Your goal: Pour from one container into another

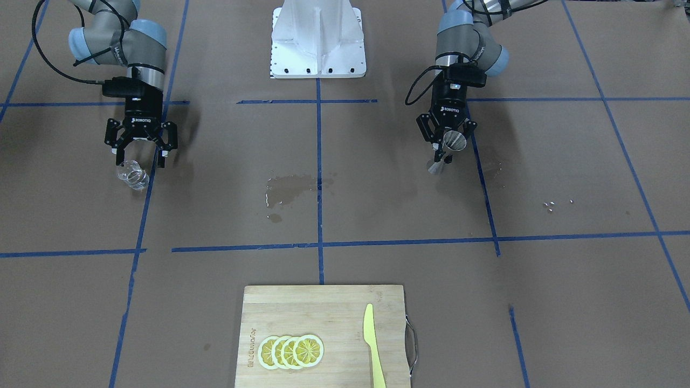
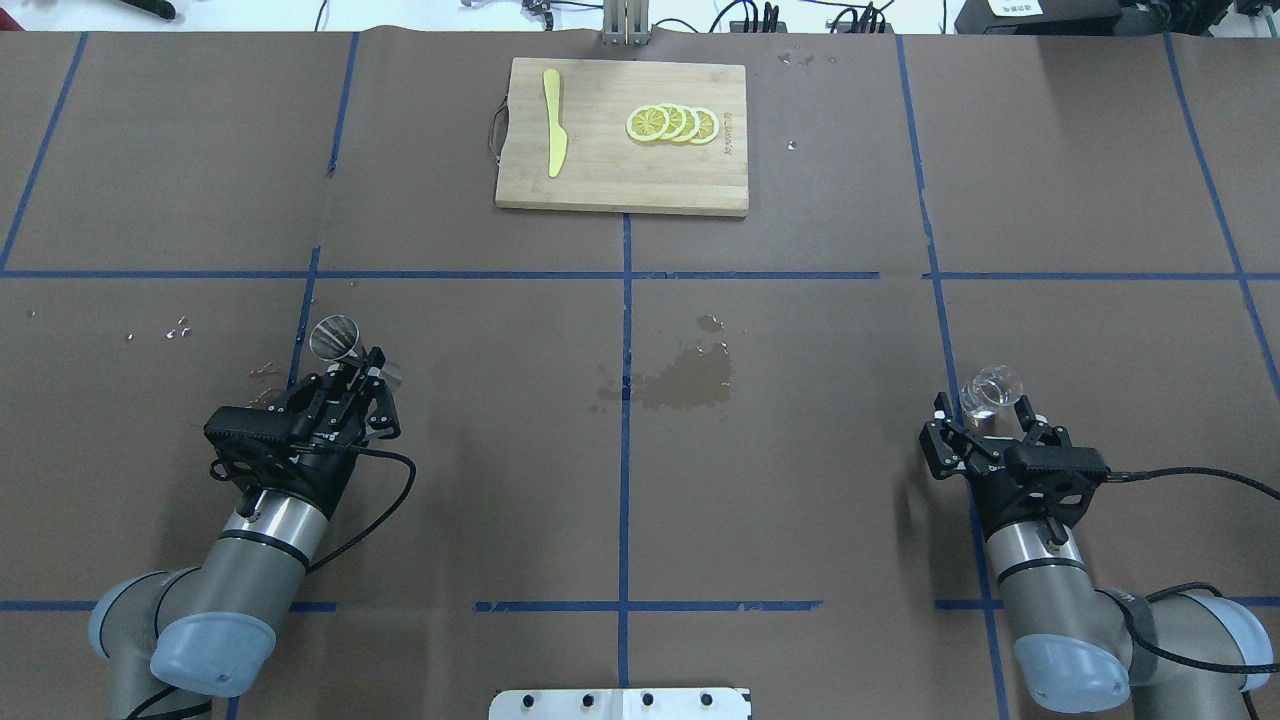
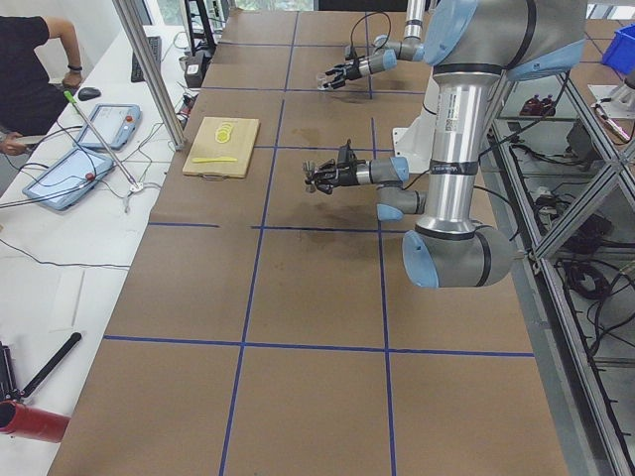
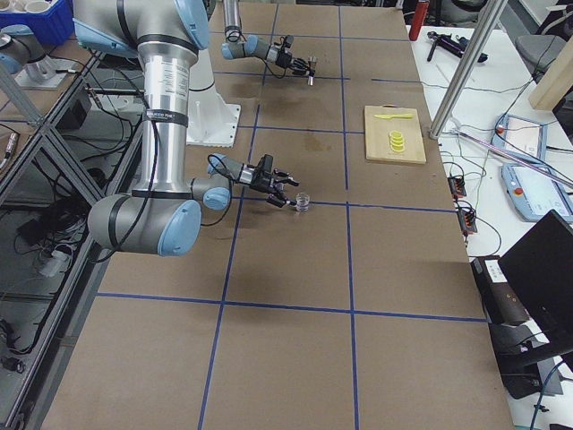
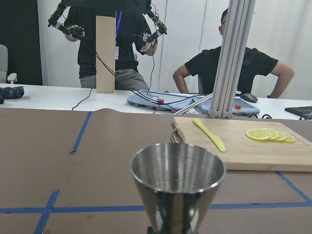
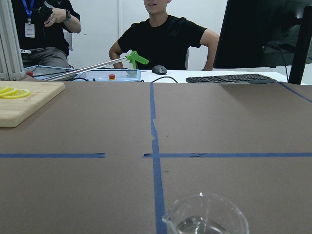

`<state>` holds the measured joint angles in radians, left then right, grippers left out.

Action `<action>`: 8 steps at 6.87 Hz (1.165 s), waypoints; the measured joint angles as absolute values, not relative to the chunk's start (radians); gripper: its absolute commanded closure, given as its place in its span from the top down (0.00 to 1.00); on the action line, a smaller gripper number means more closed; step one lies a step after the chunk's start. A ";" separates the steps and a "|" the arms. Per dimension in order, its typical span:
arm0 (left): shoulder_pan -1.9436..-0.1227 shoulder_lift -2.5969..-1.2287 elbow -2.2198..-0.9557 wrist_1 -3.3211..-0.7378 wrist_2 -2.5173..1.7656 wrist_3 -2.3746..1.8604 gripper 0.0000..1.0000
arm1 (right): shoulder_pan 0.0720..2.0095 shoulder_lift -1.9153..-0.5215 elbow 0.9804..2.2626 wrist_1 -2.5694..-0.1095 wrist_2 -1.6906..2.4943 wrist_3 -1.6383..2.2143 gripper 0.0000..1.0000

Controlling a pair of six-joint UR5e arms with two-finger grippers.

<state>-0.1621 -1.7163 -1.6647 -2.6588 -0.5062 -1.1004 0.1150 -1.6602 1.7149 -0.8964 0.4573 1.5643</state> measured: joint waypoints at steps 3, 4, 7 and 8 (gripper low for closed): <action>-0.163 -1.717 -1.668 -2.660 -0.506 -1.100 0.00 | 0.136 -1.643 1.667 -0.869 0.463 1.559 0.94; -0.163 -1.717 -1.668 -2.660 -0.506 -1.100 0.00 | 0.136 -1.644 1.652 -0.846 0.464 1.557 0.93; -0.163 -1.717 -1.670 -2.660 -0.506 -1.100 0.00 | 0.136 -1.647 1.628 -0.824 0.469 1.556 0.85; -0.163 -1.716 -1.670 -2.660 -0.506 -1.100 0.00 | 0.137 -1.647 1.625 -0.823 0.469 1.556 0.75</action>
<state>-0.1626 -1.7163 -1.6702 -2.6599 -0.5062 -1.0999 0.1365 -1.6467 1.6245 -0.8227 0.4692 1.5555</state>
